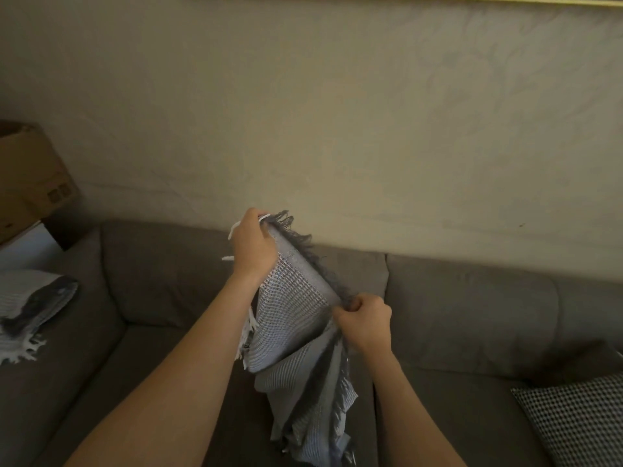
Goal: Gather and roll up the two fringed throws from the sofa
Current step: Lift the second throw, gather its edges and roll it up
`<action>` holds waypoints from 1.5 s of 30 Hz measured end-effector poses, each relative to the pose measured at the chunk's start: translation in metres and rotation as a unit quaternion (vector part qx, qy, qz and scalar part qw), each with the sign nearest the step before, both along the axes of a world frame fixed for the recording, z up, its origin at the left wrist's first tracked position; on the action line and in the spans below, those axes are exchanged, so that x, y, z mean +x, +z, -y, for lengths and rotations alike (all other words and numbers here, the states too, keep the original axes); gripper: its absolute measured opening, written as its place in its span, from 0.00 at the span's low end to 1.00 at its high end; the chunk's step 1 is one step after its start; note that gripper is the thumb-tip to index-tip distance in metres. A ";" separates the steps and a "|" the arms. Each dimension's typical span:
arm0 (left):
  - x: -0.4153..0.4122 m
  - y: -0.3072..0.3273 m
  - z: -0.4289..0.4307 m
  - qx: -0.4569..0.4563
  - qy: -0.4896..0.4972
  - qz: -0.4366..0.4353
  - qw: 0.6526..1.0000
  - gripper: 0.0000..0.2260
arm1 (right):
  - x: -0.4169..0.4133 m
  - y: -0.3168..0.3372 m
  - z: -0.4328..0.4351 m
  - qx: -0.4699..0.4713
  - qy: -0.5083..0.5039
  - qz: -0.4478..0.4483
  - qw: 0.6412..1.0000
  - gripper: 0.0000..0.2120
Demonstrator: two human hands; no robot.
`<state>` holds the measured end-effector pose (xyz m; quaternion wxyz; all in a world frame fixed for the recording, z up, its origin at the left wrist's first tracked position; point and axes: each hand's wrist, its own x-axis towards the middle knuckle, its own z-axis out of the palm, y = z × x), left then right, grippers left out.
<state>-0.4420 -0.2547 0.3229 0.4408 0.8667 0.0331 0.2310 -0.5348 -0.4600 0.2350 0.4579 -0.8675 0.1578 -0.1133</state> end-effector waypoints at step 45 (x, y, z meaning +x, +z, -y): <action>-0.045 -0.005 0.011 0.187 -0.259 -0.133 0.938 0.17 | -0.001 0.025 -0.011 0.258 0.186 0.111 0.942 0.15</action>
